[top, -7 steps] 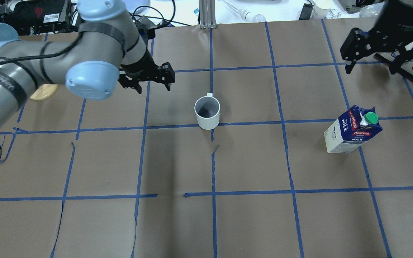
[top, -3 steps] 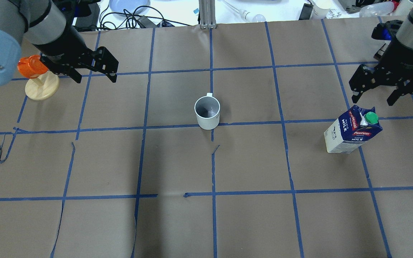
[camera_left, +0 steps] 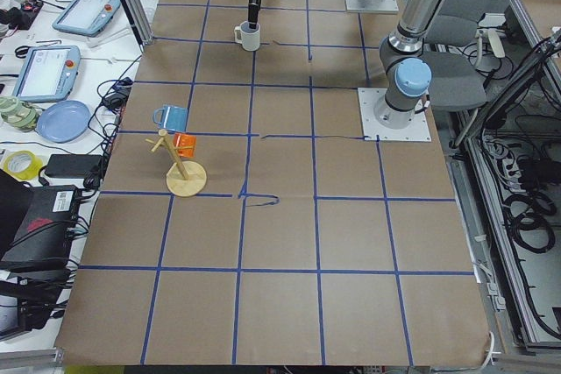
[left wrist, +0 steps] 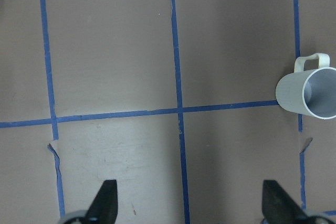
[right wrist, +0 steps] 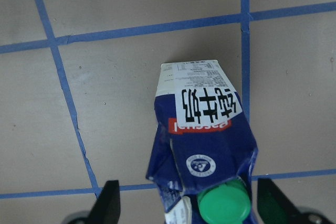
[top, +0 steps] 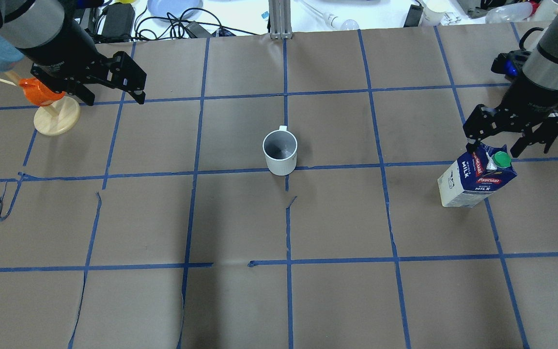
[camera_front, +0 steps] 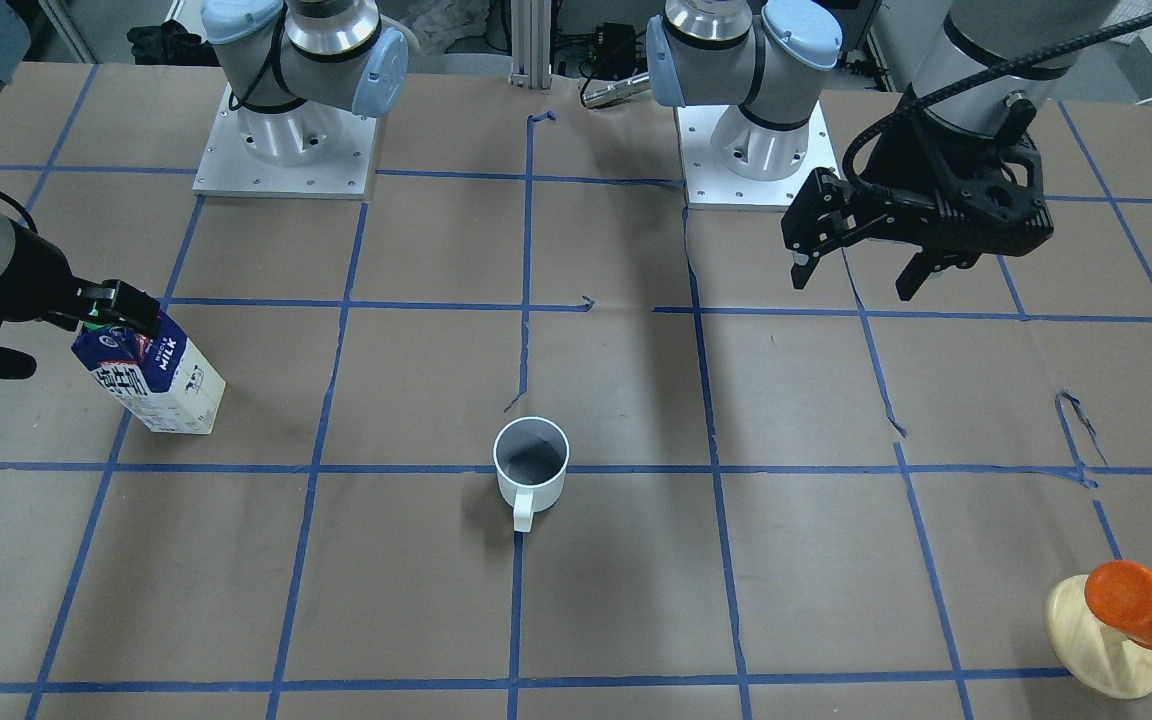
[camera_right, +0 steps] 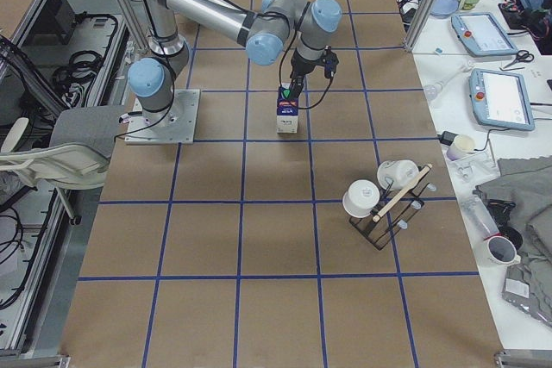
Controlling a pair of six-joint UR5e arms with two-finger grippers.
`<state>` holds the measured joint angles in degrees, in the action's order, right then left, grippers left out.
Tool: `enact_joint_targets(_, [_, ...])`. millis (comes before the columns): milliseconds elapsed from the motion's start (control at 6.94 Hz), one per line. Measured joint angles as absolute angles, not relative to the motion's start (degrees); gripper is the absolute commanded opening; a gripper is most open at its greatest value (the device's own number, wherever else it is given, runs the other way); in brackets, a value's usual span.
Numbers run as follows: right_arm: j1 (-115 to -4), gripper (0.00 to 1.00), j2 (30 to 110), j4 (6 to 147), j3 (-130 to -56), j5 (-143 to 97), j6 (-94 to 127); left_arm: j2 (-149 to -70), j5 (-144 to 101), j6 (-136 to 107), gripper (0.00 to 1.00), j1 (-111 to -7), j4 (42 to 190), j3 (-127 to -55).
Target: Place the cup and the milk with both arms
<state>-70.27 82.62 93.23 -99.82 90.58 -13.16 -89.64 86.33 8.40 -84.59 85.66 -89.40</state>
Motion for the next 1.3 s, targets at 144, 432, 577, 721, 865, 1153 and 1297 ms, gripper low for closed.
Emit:
enact_joint_targets(144, [-70.25,0.82,82.41,93.87,-100.50,90.73,-13.26,-89.63,87.25,8.56,1.00,-84.52,86.05,-89.19])
enact_joint_targets(432, [-70.23,0.76,81.94,94.33,-100.85,91.24,-13.52,-89.34,88.45,8.68,1.00,-84.60,86.63,-89.15])
enact_joint_targets(577, [-70.23,0.69,81.80,94.37,-100.87,91.31,-13.58,-89.21,88.62,8.69,1.00,-84.58,87.26,-89.12])
enact_joint_targets(721, [-70.22,0.59,81.73,94.37,-100.89,91.37,-13.61,-89.17,88.72,8.70,1.00,-84.57,87.63,-89.04])
enact_joint_targets(865, [-70.22,0.58,81.74,94.17,-100.88,91.43,-13.64,-89.13,88.75,8.70,1.00,-84.56,87.80,-88.99])
enact_joint_targets(1153, [-70.22,0.52,81.81,93.43,-100.75,91.55,-13.70,-89.12,88.75,8.69,1.00,-84.58,87.84,-88.95])
enact_joint_targets(1297, [-70.22,0.52,81.86,93.27,-100.64,91.73,-13.75,-89.12,88.67,8.65,1.00,-84.63,87.85,-88.95])
